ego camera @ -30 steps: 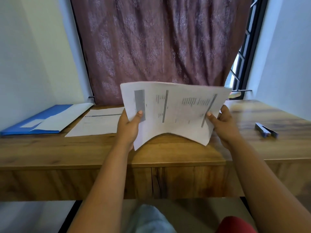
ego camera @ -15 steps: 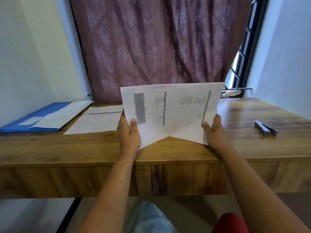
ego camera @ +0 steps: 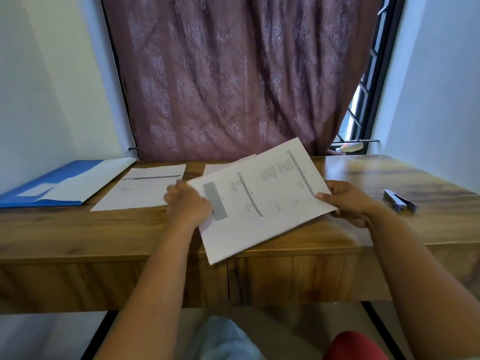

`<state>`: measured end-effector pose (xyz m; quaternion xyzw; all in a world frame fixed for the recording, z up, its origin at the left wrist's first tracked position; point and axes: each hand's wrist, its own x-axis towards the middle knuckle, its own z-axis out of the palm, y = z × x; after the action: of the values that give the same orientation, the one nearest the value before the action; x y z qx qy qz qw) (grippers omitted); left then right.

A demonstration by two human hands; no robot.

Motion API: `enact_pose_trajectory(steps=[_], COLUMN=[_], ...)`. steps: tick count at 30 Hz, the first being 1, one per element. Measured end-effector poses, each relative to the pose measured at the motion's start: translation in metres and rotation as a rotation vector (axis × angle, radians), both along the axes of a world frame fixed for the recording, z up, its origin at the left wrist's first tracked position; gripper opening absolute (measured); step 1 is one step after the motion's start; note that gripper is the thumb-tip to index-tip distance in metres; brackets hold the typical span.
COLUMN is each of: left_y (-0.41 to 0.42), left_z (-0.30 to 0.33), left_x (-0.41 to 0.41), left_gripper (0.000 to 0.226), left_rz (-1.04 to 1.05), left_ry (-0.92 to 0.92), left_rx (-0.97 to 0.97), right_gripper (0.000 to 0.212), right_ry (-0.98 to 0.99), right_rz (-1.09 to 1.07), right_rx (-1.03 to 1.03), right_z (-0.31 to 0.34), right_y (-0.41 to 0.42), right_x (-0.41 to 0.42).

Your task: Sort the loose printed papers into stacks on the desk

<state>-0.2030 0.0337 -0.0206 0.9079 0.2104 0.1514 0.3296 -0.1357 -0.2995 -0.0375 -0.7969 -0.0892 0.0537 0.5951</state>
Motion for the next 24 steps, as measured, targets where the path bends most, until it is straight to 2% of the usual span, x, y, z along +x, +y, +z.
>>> enact_pose_trajectory(steps=[2, 4, 6, 10, 12, 15, 17, 19, 20, 22, 24], left_y=[-0.012, -0.031, -0.053, -0.085, -0.092, -0.1, -0.105, -0.117, -0.126, -0.139, -0.152], left_z=[0.016, 0.033, 0.042, 0.023, 0.011, 0.001, -0.006, -0.013, -0.017, -0.025, -0.033], left_x=[0.013, 0.03, 0.047, 0.072, 0.082, 0.102, 0.111, 0.117, 0.121, 0.126, 0.133], left_gripper=[0.061, 0.058, 0.056, 0.072, 0.067, 0.041, 0.035, 0.036, 0.036, 0.036, 0.032], left_rz=[-0.101, -0.317, -0.469, -0.51, -0.549, -0.625, -0.635, -0.619, -0.622, -0.632, -0.647], left_ry=[-0.1, -0.103, -0.034, 0.114, 0.161, 0.163, 0.133, 0.082, 0.055, 0.016, -0.004], left_rx=[0.174, 0.159, 0.096, 0.266, 0.125, -0.249, -0.331, -0.264, -0.211, -0.123, -0.079], right_gripper=[0.048, 0.067, 0.065, 0.064, 0.069, 0.077, 0.063, 0.032, 0.026, 0.033, 0.045], right_ry=[0.072, 0.113, 0.151, 0.214, 0.226, 0.233, 0.144, -0.075, -0.212, -0.314, -0.125], right_rz=[0.105, 0.188, 0.241, 0.317, 0.317, 0.274, 0.143, -0.149, -0.349, -0.626, -0.694], right_rx=[0.006, -0.031, -0.081, -0.112, -0.118, -0.2, -0.324, -0.525, -0.675, -1.005, -1.301], right_z=[0.004, 0.006, 0.009, 0.007, 0.002, -0.001, 0.0, 0.002, 0.002, -0.003, -0.015], right_y=[-0.009, -0.017, -0.022, -0.031, -0.037, -0.044, -0.046, -0.055, -0.062, -0.076, -0.094], right_x=[-0.002, 0.003, 0.007, 0.016, 0.02, 0.016, 0.014, 0.02, 0.024, 0.033, 0.043])
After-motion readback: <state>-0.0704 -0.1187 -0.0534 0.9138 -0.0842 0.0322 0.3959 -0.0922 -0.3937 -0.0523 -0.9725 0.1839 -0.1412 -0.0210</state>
